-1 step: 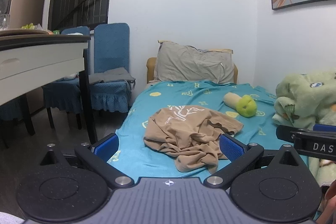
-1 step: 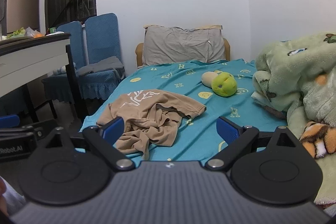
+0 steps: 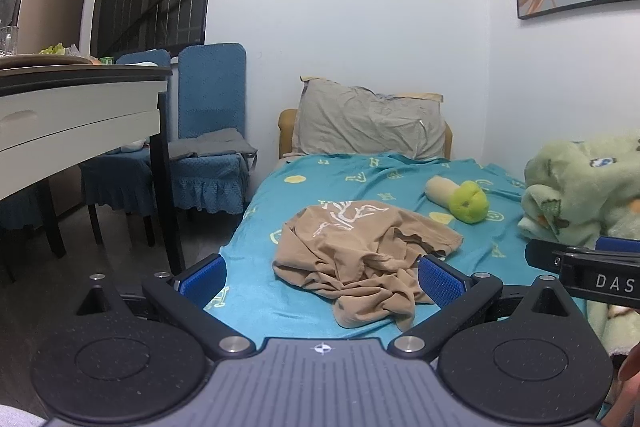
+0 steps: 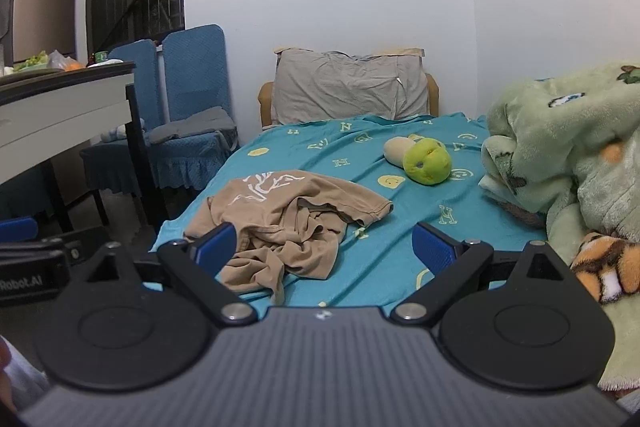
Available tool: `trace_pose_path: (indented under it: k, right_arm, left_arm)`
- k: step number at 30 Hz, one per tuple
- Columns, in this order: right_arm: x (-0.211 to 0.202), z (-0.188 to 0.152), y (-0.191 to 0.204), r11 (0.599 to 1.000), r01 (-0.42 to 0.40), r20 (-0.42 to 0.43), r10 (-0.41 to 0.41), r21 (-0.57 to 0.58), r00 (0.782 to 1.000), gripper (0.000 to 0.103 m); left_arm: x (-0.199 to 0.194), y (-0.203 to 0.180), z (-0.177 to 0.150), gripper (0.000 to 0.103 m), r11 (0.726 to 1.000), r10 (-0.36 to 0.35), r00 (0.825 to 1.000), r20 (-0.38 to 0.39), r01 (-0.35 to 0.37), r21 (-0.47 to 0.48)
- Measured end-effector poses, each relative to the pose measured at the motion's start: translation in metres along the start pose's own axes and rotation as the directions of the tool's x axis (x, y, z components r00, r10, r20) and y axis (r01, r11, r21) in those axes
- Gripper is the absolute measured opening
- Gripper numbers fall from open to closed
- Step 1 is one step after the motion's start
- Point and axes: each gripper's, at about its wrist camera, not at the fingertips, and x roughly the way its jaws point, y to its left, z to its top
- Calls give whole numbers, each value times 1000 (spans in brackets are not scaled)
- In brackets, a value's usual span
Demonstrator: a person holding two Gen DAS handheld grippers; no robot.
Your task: Fold clothes
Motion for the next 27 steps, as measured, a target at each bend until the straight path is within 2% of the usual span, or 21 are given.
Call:
trace_pose_path:
  k: [5, 9, 15, 27]
  right_arm:
    - [0, 2, 0, 1000, 6, 0, -6, 0, 1000, 96]
    - [0, 3, -1, 1000, 11, -1, -11, 0, 1000, 96]
    - [-3, 1, -1, 1000, 20, 9, -20, 3, 1000, 96]
    - [-4, 3, -7, 999, 20, 15, -21, 34, 1000, 96]
  left_arm:
    - [0, -3, -4, 103, 999, 21, 1000, 14, -21, 34]
    - [8, 2, 0, 103, 1000, 5, 1000, 7, -5, 28]
    - [-4, 2, -1, 103, 1000, -7, 999, 52, 5, 30]
    - [4, 3, -5, 103, 1000, 9, 999, 44, -10, 16]
